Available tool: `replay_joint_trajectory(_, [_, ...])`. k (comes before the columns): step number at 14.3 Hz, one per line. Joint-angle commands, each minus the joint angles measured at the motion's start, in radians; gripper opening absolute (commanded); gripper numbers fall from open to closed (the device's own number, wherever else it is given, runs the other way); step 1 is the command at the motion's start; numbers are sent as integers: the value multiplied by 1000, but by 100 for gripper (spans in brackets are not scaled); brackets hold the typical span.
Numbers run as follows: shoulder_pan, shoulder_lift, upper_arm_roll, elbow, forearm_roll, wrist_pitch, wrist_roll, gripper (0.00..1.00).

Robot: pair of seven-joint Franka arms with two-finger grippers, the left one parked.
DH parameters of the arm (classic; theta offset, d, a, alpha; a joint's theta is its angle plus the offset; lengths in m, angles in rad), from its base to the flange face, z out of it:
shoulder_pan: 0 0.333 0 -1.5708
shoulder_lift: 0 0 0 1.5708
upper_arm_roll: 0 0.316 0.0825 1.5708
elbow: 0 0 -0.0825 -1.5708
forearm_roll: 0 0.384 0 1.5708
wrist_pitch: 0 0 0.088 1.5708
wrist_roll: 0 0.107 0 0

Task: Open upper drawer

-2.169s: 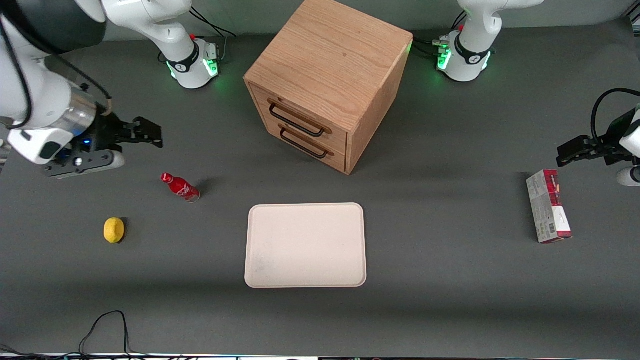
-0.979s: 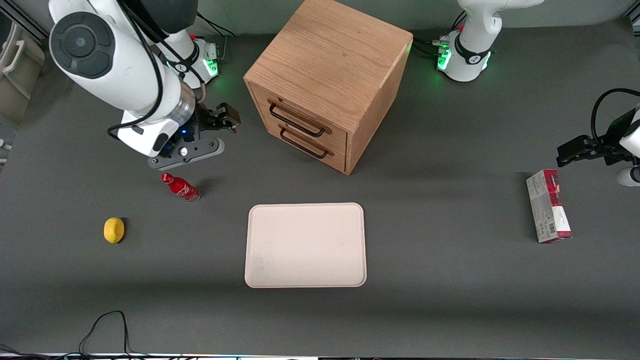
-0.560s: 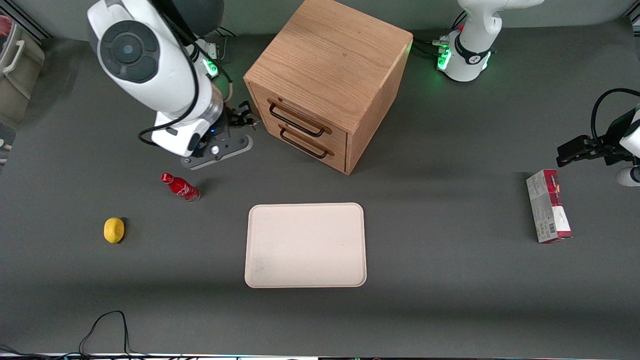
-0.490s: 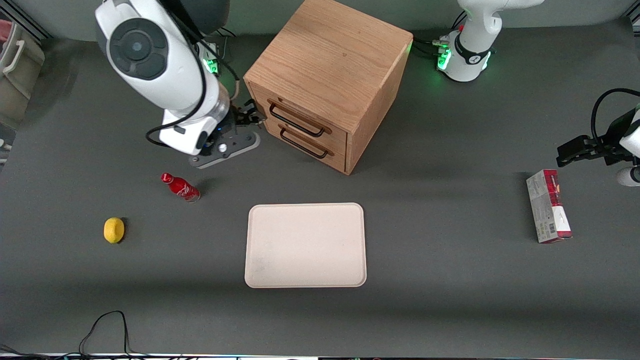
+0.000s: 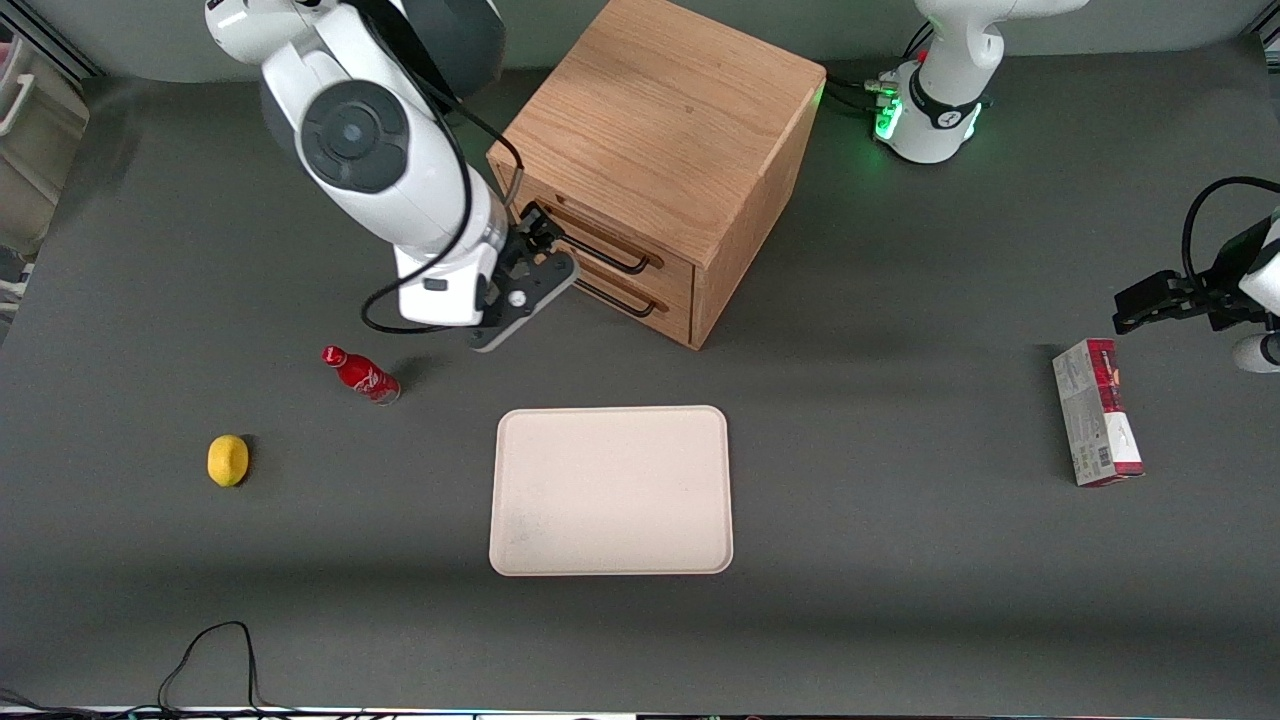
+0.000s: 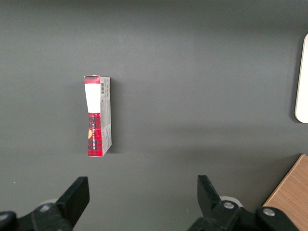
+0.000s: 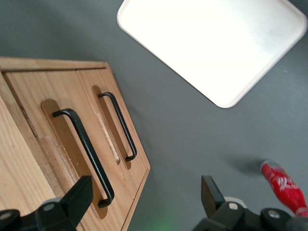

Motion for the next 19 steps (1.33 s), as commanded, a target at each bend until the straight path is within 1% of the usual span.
replay_joint_trajectory(1, [11, 48, 30, 29, 11, 1, -143, 100])
replay_joint_trajectory(3, [17, 53, 33, 9, 27, 1, -154, 100])
replay_joint_trajectory(5, [16, 47, 28, -39, 102, 15, -156, 100])
replay_joint_trajectory(6, [13, 40, 28, -62, 116, 24, -158, 100])
replay_joint_trajectory(11, [13, 11, 28, -158, 117, 77, -161, 100])
replay_joint_trajectory(16, [13, -68, 28, -299, 119, 143, -190, 100])
replay_joint_trajectory(19, [13, -116, 25, -382, 131, 182, -194, 100])
